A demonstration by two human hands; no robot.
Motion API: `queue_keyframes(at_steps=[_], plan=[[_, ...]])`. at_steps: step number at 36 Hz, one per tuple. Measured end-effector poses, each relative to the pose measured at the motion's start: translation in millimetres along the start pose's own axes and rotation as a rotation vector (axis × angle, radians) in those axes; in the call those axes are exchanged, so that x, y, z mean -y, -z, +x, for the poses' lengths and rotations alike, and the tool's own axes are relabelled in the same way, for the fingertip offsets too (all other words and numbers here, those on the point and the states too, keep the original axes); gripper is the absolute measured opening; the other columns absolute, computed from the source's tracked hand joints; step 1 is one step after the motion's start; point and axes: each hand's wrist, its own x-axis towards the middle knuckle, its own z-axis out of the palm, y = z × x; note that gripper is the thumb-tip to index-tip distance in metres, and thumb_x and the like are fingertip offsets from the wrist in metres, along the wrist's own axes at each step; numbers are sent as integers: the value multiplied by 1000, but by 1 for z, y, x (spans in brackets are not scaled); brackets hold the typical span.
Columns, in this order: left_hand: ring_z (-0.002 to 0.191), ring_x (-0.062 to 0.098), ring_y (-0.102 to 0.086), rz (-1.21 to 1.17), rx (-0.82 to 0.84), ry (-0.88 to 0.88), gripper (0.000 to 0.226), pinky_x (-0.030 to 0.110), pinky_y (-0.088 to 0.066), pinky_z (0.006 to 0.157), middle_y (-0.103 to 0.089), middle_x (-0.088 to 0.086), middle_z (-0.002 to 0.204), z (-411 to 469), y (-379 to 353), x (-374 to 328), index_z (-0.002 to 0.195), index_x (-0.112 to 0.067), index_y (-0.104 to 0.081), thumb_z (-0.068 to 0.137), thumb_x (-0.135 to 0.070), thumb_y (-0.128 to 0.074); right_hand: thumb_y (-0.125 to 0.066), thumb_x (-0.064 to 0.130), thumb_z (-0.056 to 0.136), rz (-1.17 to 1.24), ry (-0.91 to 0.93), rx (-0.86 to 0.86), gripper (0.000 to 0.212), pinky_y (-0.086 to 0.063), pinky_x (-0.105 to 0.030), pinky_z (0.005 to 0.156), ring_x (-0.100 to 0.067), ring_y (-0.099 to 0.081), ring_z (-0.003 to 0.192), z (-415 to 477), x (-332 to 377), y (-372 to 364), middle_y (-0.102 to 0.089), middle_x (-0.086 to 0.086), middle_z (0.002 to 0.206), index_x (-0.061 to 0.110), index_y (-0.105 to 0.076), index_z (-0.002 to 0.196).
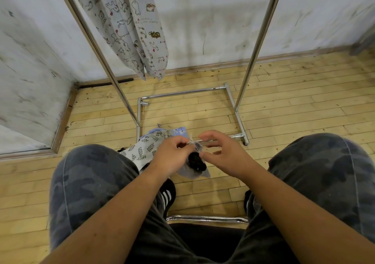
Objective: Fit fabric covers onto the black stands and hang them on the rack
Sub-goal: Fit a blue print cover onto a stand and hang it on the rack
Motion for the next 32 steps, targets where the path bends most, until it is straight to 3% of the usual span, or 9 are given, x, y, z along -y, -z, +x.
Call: queue_keyframes(at_steps=[4,7,11,14,16,21,25,29,32], plan=[[71,5,-66,-80,64,34,10,25,-44,70,-75,-7,85,-1,0,-3,96,-26,-74,93,-34,-69,-85,32,83,-165,-47,143,85,-45,-29,102,-9,-48,136,-2,-6,-2,-46,14,154,37,-39,154],[70,7,-65,-155,113,27,11,29,-45,72,-78,-4,93,-2,0,-4,95,-24,-76,93,-31,-68,-85,28,84,-172,-27,172,91,-42,-25,103,-11,-47,140,-2,-9,-6,-45,12,157,35,-33,158],[70,9,-60,-215,126,28,16,23,-44,66,-78,-6,92,-5,3,-7,100,-15,-75,100,-26,-62,-89,31,78,-147,2,255,99,-40,-16,99,-4,-47,137,-2,-9,-4,-47,15,154,39,-30,158],[70,10,-60,-277,116,70,21,26,-44,60,-78,1,96,-4,5,-6,111,-14,-71,99,-29,-64,-90,23,76,-131,46,253,90,-41,1,83,16,-51,111,-5,-7,-6,-52,29,129,49,-38,144],[66,10,-61,-302,108,91,25,26,-45,57,-78,5,98,-3,6,-6,116,-14,-69,97,-30,-67,-89,22,76,-161,88,212,87,-42,1,80,14,-52,105,-4,-9,-9,-54,27,126,46,-41,145],[61,12,-55,-293,132,60,11,29,-45,60,-78,7,91,-4,5,-7,104,-20,-72,97,-27,-68,-85,24,80,-234,108,142,69,-48,-15,85,0,-59,105,0,-12,-9,-65,15,126,32,-52,140],[63,14,-51,-305,193,37,11,27,-43,60,-79,2,94,-6,4,-10,106,-14,-69,97,-21,-68,-84,32,82,-226,68,55,51,-47,-11,76,6,-60,90,1,-13,-9,-65,17,108,28,-61,128],[60,13,-51,-303,200,39,16,23,-42,57,-80,1,96,-7,6,-11,110,-13,-67,96,-22,-70,-84,41,78,-257,21,-9,39,-58,-32,76,-3,-64,86,4,-19,-11,-69,13,99,27,-64,109],[55,12,-48,-276,206,44,21,18,-40,53,-80,-1,98,-6,7,-11,112,-13,-66,96,-25,-70,-83,43,79,-270,17,-39,33,-57,-39,76,-8,-65,85,6,-23,-12,-70,10,93,26,-64,101]])
